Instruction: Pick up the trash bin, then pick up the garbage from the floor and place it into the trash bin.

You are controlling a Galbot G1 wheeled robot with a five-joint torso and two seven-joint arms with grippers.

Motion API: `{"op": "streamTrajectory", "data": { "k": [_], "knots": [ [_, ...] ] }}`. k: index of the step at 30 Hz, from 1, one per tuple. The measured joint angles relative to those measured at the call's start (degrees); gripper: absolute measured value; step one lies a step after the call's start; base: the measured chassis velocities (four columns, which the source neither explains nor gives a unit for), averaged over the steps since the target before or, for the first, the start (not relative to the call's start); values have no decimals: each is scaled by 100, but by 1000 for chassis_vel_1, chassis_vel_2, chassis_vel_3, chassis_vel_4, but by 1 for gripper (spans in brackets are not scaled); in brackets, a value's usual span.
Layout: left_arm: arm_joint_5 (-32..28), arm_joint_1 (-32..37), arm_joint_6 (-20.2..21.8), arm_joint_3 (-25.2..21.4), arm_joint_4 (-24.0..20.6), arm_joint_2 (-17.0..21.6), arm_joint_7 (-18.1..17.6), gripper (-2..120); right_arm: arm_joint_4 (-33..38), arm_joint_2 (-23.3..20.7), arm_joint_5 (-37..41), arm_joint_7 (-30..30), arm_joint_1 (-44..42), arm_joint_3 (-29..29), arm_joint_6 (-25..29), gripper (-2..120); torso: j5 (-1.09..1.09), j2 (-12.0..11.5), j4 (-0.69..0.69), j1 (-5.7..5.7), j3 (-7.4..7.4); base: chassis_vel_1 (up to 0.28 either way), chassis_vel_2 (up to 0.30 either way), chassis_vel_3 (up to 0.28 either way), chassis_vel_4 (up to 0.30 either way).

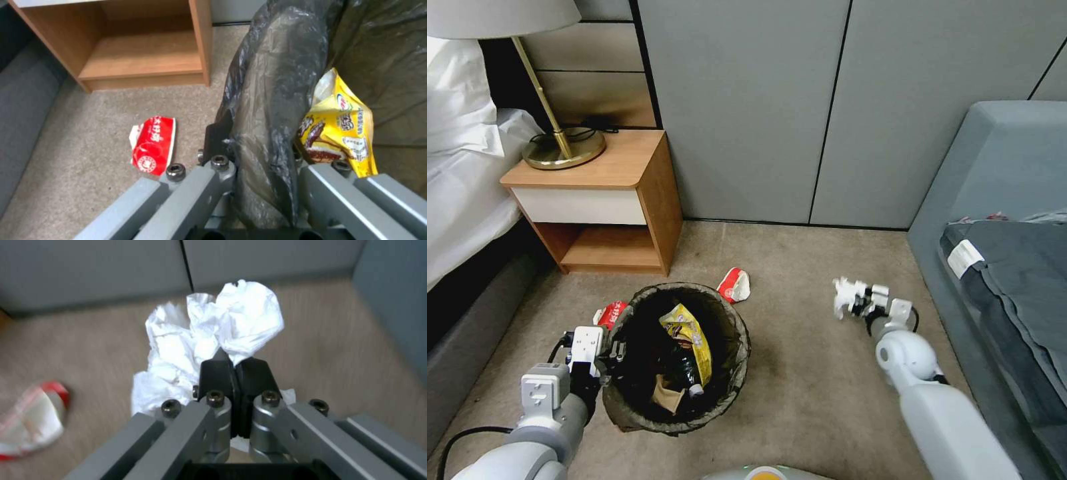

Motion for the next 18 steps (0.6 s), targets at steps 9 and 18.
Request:
{"op": "streamTrajectory", "data": {
  "k": [9, 18],
  "knots": [
    [-67, -8, 8, 44, 0, 80, 8, 3, 2122, -859, 895, -2, -390, 210, -356, 0, 0, 0, 0, 0, 0, 0, 0, 0, 0],
    [-97, -36, 27, 59, 0, 121, 6, 3, 3501, -1145, 1208, -215, -185, -550, -486, 0, 0, 0, 0, 0, 0, 0, 0, 0, 0]
  ]
}}
